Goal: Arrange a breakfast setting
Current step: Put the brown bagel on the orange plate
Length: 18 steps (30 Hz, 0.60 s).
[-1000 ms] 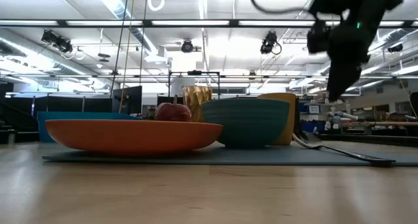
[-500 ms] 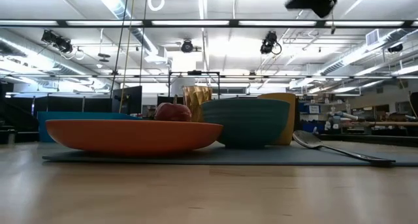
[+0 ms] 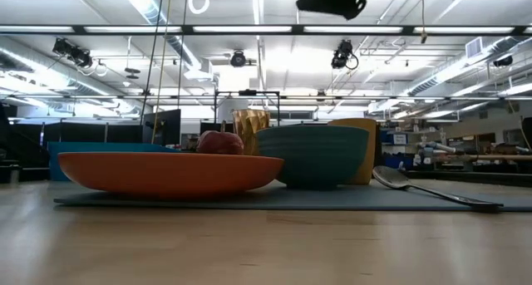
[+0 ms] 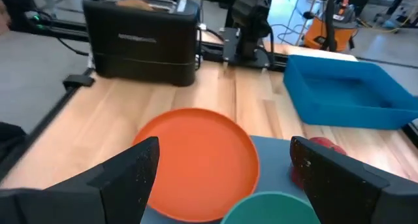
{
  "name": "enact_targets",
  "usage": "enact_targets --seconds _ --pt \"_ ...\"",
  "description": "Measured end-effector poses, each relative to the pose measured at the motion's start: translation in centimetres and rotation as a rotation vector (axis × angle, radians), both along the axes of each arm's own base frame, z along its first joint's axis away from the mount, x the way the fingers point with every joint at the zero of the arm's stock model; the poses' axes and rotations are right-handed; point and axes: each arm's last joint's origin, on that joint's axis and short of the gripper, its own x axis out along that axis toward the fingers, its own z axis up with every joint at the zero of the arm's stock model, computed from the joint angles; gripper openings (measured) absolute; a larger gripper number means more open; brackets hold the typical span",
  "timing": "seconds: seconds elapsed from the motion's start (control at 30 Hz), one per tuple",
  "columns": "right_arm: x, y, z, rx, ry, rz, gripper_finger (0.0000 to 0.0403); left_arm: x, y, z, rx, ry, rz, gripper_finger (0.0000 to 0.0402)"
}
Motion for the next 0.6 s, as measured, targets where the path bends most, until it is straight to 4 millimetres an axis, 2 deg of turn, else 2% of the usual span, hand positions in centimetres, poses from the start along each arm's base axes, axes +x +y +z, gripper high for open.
enact_targets --seconds 0.1,0.3,0.5,0.6 --pt "0.7 -0.7 -0.5 -0.013 0.006 0.001 0.0352 -0.1 0.2 -0.7 0.065 0.091 0.099 0.0203" --pt "1.5 -2.3 -0.6 -0.019 -0.005 0.002 0.0352 0.4 -0.4 -1.3 0.059 0.138 0.209 0.0203" --pt "1.8 -3.8 -0.7 -0.012 0.0 -0.023 0.0352 1.3 -1.8 -2.2 0.032 0.153 0.234 0.0203" --pt "1.8 -4.1 -0.7 -0.013 0.003 -0.036 0.0352 1.7 -2.2 -2.9 0.033 0.231 0.224 0.0203"
